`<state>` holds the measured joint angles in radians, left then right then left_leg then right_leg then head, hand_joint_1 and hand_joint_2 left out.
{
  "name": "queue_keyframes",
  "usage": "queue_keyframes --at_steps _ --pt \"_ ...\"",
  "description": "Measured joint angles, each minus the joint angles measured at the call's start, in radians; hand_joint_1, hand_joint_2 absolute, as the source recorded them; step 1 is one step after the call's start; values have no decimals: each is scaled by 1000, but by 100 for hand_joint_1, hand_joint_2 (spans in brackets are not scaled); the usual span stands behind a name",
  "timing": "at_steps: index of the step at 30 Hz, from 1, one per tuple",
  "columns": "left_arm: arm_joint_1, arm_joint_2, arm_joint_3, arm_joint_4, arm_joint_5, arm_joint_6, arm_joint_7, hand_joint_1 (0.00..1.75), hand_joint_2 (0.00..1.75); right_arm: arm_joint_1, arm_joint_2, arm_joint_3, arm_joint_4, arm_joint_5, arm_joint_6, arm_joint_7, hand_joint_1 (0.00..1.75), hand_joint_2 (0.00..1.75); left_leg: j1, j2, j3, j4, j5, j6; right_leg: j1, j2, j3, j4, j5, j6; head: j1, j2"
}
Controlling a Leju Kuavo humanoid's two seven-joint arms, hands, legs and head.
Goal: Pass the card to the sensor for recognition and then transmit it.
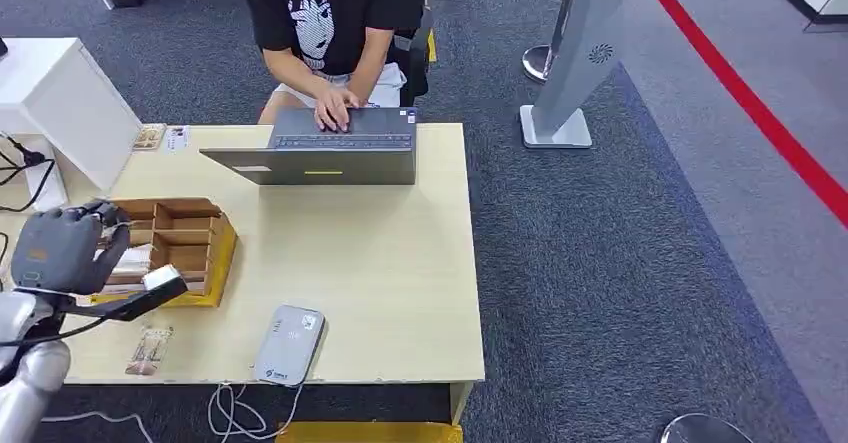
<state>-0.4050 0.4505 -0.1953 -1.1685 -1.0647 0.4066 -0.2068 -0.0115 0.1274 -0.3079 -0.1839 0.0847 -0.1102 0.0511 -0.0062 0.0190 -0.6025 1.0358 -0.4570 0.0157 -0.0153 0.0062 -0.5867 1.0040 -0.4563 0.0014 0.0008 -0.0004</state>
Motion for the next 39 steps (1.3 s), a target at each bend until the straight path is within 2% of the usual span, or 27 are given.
queue_keyframes --at_steps 7,9,14,19,20,22,28,32,34,36,39 --pt "-118 15 0 66 -27 -11 2 175 175 -3 0 0 0 18 5 3 0 175 0 0 0 0 1 1 0 0 0 0 1 0 1 0" --pt "-143 15 0 93 -47 -16 19 175 175 -4 0 0 0 29 10 3 0 175 0 0 0 0 1 0 0 0 -1 0 1 0 1 0" --pt "-305 4 -8 291 -77 -17 13 175 175 -11 0 0 -1 51 21 6 0 175 0 0 -2 0 3 0 0 0 -2 0 3 1 3 0" --pt "-382 -24 -26 432 -88 7 -3 175 175 -15 0 0 -1 59 24 8 0 175 0 1 -3 0 4 0 0 0 -3 0 4 -1 3 0" --pt "-391 -31 -30 449 -89 18 -3 145 175 -16 0 0 -1 60 24 9 0 175 0 1 -3 0 4 0 0 0 -3 0 4 -1 4 0" --pt "-401 -42 -34 478 -92 38 -3 0 175 -17 0 0 -1 62 24 9 0 175 0 1 -3 0 4 0 0 0 -3 0 4 -1 3 0" --pt "-394 -63 -34 507 -53 151 -4 0 175 -16 0 0 -1 62 20 11 0 175 0 1 -3 0 3 0 0 0 -3 0 4 -1 3 0" --pt "-351 -63 -33 488 -3 226 -23 0 175 -16 0 0 -1 62 16 12 0 175 0 1 -3 0 3 0 0 1 -3 0 4 -1 3 0" --pt "-301 -62 -23 439 34 269 -31 0 175 -16 0 -2 -1 61 12 12 0 175 0 1 -3 0 3 0 0 1 -4 0 4 -1 2 0" --pt "-239 -61 -2 371 51 285 -48 0 175 -15 1 -5 -1 58 9 12 0 175 0 1 -4 0 3 0 0 1 -4 0 4 -1 2 0" --pt "-93 -78 87 185 116 288 -129 0 175 -12 7 -18 -1 41 -3 9 0 175 0 5 -4 0 3 0 0 5 -5 0 4 -1 2 0"
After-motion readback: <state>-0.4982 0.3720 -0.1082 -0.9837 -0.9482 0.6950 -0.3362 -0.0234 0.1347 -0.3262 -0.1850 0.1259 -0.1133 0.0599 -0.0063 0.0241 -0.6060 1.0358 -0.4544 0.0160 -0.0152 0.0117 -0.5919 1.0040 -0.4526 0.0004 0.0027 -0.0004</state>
